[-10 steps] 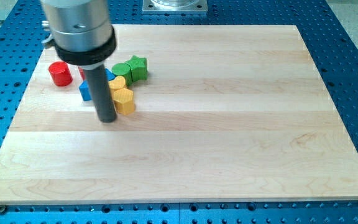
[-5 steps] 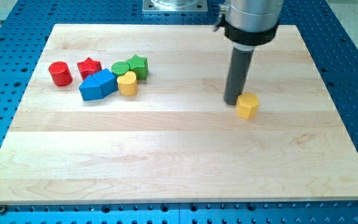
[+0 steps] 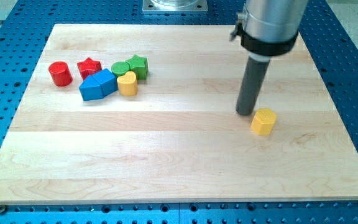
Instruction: Move the yellow hexagon towards the bottom right corner
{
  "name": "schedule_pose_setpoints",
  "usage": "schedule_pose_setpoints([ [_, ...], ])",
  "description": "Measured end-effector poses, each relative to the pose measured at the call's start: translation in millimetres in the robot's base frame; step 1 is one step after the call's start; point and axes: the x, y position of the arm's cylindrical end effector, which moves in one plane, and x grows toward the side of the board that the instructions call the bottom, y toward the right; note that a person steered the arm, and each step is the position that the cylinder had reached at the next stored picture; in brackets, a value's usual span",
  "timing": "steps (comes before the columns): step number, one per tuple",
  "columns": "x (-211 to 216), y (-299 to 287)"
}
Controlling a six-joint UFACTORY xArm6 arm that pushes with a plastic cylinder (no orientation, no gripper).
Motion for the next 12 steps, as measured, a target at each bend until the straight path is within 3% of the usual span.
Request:
schedule_pose_setpoints([
  [1,29.7,7.2],
  [3,7.1,34.9],
  [6,40.6,97.9],
  [7,43.7,94.9],
  [9,18.0,9.7],
  [11,43.9,69.4],
  [12,20.7,71.6],
])
